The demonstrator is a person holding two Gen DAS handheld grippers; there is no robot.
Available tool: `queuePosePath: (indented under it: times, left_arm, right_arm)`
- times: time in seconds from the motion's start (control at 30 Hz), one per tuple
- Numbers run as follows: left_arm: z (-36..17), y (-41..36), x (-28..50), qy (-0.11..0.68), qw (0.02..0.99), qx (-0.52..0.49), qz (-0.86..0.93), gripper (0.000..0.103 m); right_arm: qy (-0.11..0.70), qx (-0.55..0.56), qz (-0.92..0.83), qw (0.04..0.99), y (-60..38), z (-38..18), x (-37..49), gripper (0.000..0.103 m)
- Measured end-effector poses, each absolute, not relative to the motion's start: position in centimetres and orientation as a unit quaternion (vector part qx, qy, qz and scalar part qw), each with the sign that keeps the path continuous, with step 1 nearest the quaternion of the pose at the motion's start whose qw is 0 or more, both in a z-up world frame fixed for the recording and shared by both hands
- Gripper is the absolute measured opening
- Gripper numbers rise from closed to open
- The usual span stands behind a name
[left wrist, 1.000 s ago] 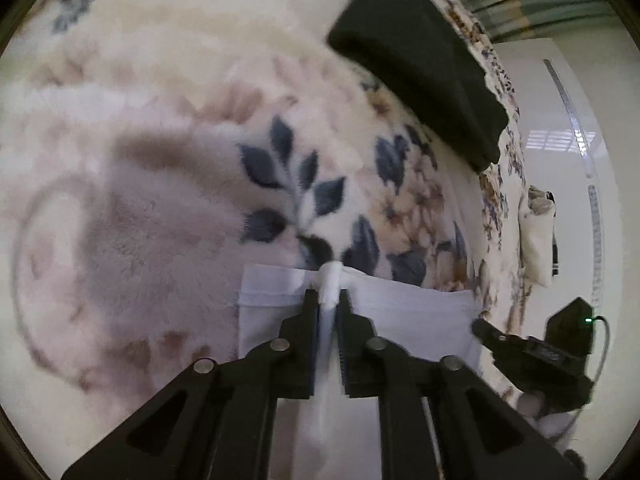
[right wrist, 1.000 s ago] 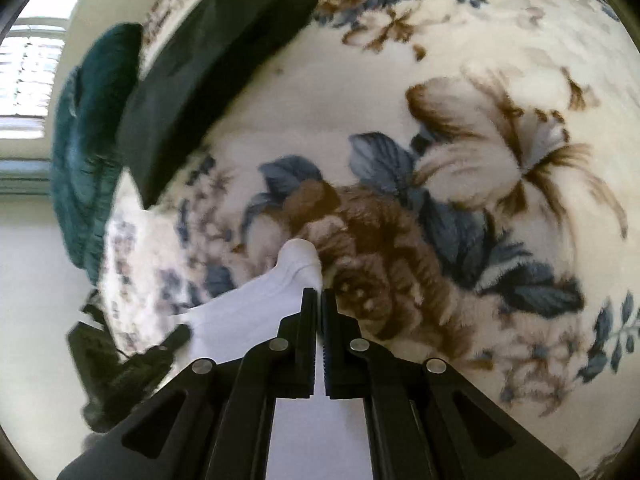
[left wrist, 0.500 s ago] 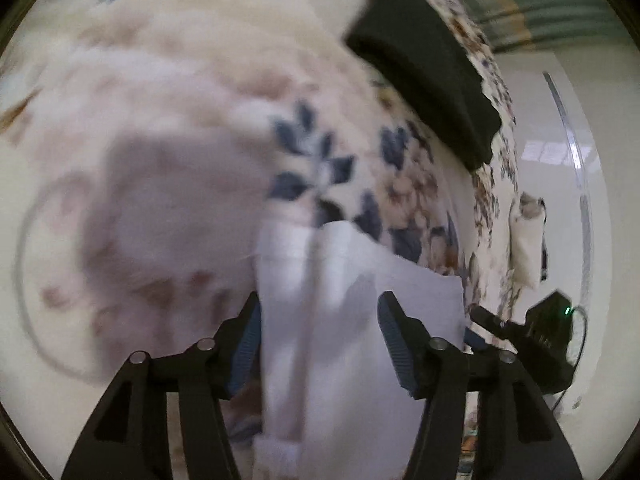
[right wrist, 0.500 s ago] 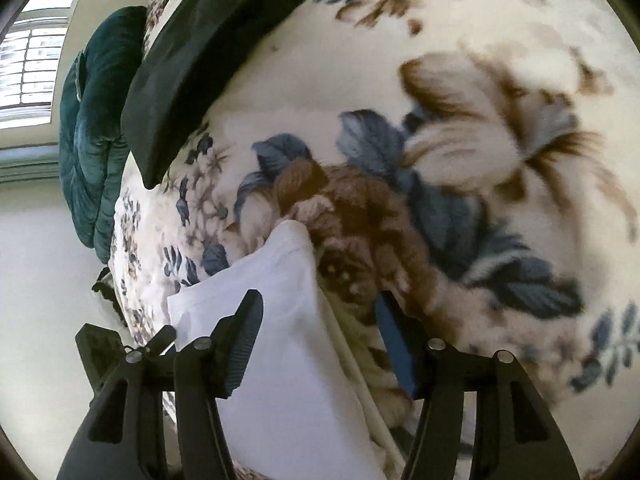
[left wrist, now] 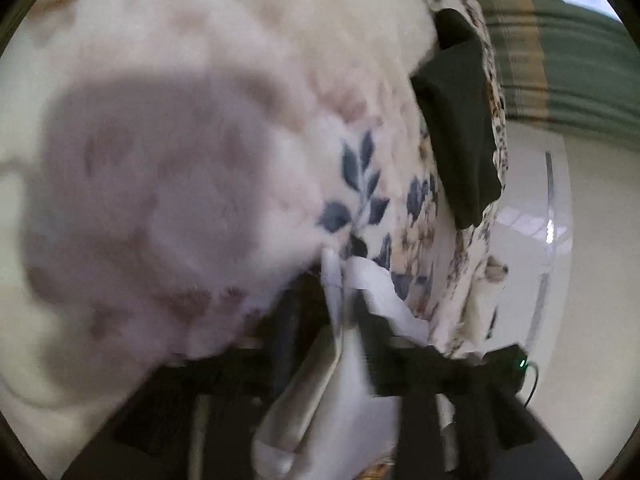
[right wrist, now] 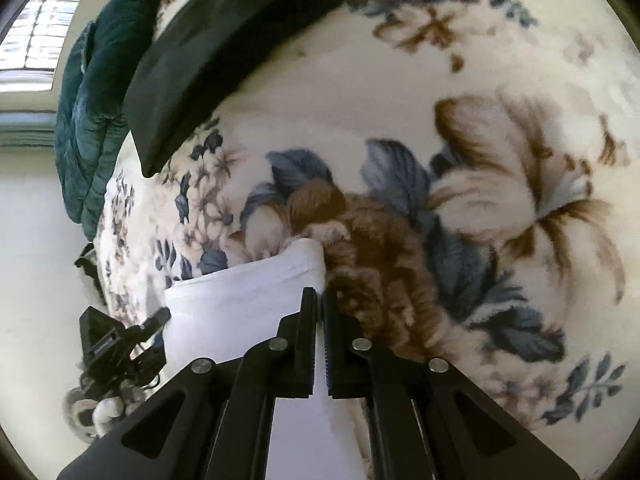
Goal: Fold small clothes
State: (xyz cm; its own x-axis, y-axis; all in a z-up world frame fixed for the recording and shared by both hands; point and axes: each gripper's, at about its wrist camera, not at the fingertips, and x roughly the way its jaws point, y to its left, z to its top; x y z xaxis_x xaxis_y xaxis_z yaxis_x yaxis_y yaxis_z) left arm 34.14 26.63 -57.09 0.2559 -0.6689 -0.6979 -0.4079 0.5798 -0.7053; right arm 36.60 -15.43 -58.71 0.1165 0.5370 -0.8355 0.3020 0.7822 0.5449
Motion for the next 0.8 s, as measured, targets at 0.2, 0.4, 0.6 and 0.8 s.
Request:
queuePosePath:
  times: [0.2, 0.4, 0.6, 0.8]
  left_arm:
    - [-56.0, 22.9, 35.9, 0.613, 0.685, -0.367, -0.142, 0.054]
    - [-56.0, 20.8, 37.2, 0.592, 0.648, -0.432, -0.206, 0.006]
    - [-57.7, 23.1, 36.8, 0.623, 0.655, -0.399, -0.152, 0.009]
    - [-55.3, 24.6, 34.5, 0.620, 0.657, -0.404, -0.146, 0.050]
  right_arm:
    - [0.662, 0.344, 0.114, 0.656, -14.9, -60.1, 37.4, 0.053]
    - [0.641, 0.364, 0.139, 0.661, -13.7, -59.9, 38.1, 0.004]
    - [0.668, 0.312, 0.125, 0.664, -13.3, -60.5, 39.4, 0.003]
    - [0.687, 0.346, 0.156, 0.620, -14.3, -60.0, 38.2, 0.064]
